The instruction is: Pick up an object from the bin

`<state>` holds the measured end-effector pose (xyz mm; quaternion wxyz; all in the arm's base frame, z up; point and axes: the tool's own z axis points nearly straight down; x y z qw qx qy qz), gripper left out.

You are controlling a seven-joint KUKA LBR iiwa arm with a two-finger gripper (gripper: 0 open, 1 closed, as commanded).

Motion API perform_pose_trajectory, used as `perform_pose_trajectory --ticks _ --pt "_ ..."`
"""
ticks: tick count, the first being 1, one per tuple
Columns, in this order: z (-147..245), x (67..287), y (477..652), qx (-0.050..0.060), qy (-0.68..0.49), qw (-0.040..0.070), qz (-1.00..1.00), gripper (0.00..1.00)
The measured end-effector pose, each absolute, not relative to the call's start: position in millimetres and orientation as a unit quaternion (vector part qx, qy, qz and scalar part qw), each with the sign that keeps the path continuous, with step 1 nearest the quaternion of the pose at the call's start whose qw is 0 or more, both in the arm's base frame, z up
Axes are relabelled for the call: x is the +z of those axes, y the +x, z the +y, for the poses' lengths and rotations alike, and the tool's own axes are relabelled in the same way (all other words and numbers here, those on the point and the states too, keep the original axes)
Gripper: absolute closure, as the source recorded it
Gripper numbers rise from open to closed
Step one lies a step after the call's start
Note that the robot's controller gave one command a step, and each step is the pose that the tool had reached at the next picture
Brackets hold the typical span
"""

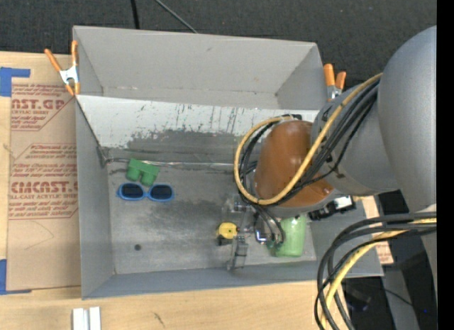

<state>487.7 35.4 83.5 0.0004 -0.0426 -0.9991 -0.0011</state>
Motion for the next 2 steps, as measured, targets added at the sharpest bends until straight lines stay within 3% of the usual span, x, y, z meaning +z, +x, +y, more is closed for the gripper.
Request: perform_pose_trajectory --ticks 1,2 --pt "34 84 488.0 0.000 -0.043 0.000 -0.999 1.00" --pt "29 250 489.2 -0.001 -0.040 -0.004 -0.999 1.00"
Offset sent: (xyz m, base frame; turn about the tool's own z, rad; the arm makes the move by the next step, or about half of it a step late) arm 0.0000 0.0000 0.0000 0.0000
